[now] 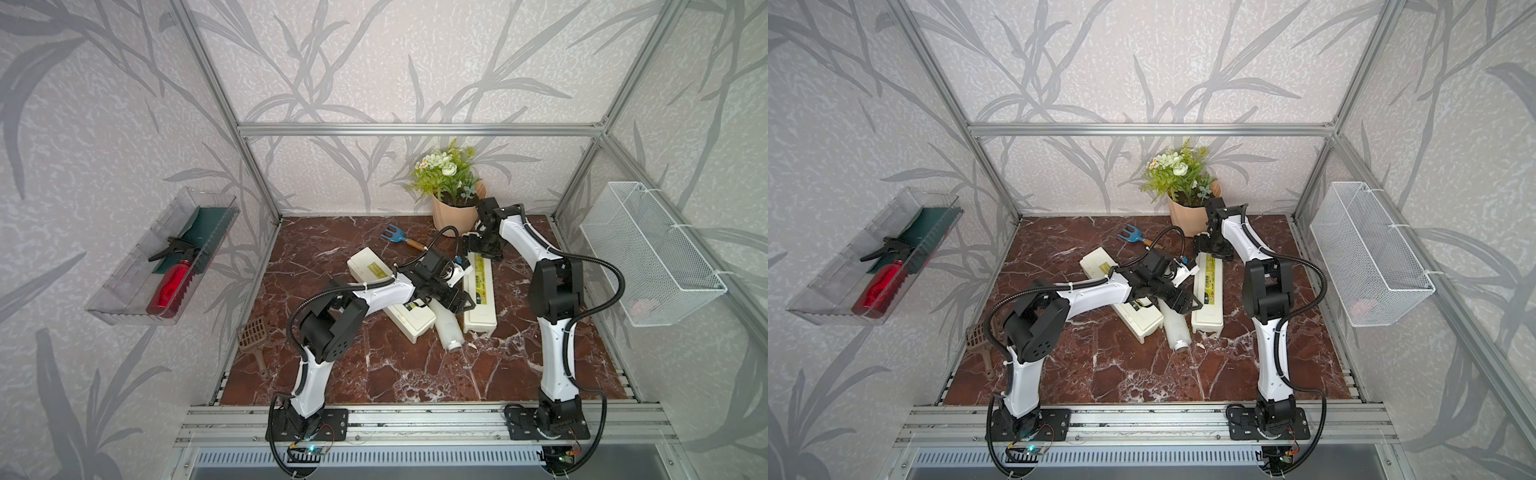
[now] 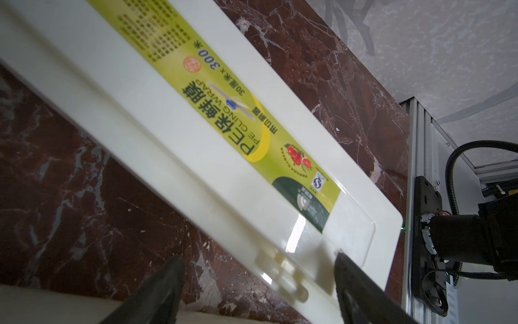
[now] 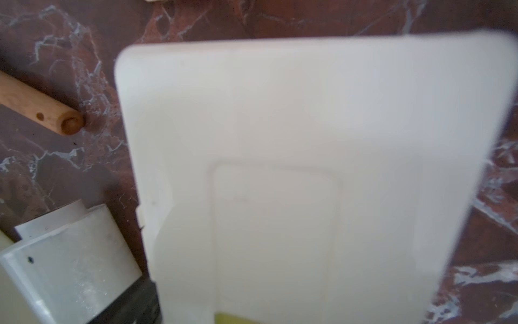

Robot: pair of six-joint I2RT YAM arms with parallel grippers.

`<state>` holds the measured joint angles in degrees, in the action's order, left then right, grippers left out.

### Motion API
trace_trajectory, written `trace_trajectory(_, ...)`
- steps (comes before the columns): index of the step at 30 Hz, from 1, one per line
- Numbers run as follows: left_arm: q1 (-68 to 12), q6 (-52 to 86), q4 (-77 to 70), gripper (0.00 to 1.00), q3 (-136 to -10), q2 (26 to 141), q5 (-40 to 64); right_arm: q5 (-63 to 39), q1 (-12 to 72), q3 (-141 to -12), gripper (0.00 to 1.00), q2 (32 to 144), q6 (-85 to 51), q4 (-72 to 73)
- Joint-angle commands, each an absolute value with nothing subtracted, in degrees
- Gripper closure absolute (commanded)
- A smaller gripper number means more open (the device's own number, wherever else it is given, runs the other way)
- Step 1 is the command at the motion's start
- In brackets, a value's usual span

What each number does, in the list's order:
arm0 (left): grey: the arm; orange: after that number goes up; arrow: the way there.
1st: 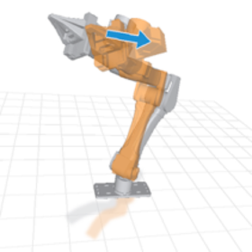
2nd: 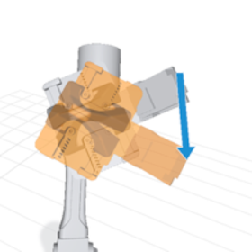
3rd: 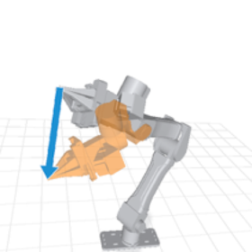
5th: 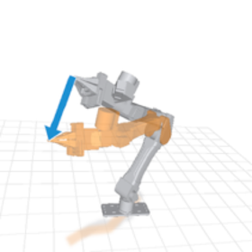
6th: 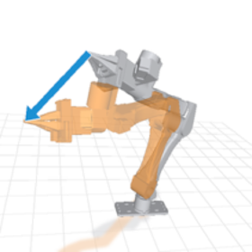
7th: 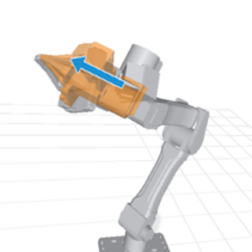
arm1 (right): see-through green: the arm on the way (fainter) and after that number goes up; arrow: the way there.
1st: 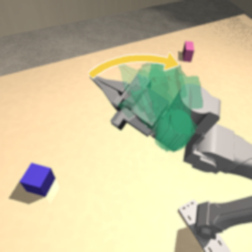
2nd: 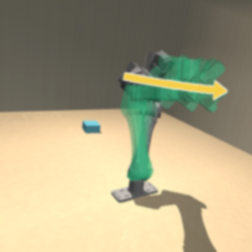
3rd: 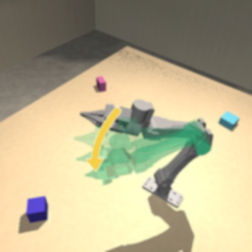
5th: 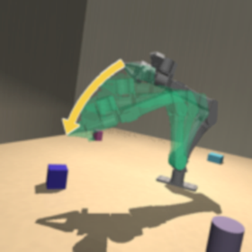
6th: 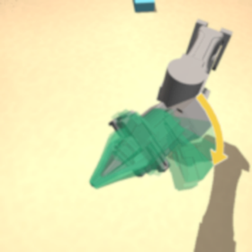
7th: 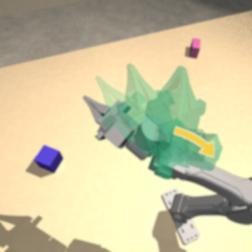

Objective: Put plastic wrap rolls into dispensers
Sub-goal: Close the lid on the plastic wrap cutting box.

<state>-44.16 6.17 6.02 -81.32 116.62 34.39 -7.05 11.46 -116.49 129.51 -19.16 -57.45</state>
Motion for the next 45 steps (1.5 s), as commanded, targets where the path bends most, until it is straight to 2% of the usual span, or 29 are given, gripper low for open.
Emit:
trace_trajectory(1,-44.47,6.26,8.0,0.18,-82.72,118.55,34.27,-11.48,10.42,-116.8,0.0,126.32,-18.26,-54.43)
trace_trajectory(9,-44.63,6.96,7.21,0.18,-83.34,119.44,33.72,-15.69,8.98,-116.52,0.0,125.33,-19.07,-53.1)
trace_trajectory(13,-44.59,6.42,8.22,0.18,-84.68,120.36,33.74,-16.76,8.16,-112.32,0.0,121.65,-19.24,-50.67)
trace_trajectory(19,-44.53,4.51,10.74,0.17,-86.65,121.54,32.92,-20.96,5.61,-99.91,0.0,111.15,-19.37,-44.21)
trace_trajectory(26,-44.48,4.48,11.77,0.17,-88.19,122.91,32.83,-29.8,2.1,-77.12,0.0,99.22,-21.94,-32.08)
trace_trajectory(29,-44.47,4.05,12.67,0.17,-88.83,123.31,32.61,-32.9,1.69,-67.92,0.07,94.21,-22.06,-29.08)
trace_trajectory(34,-44.31,4.79,12.92,0.17,-89.21,123.56,32.82,-38.71,1.58,-48.37,0.23,83.9,-27.31,-18.22)
trace_trajectory(37,-44.23,5.63,12.55,0.17,-89.38,123.86,33.43,-40.22,1.56,-40.34,0.27,79.59,-30.82,-13.02)
trace_trajectory(41,-44.26,6.32,12.72,0.17,-89.7,124.3,34.05,-41.66,1.52,-35.94,0.35,80.35,-32.29,-9.09)
trace_trajectory(45,-44.3,6.41,13.18,0.17,-89.66,124.36,33.97,-43.86,1.76,-34.3,0.48,83.3,-33.78,-6.87)
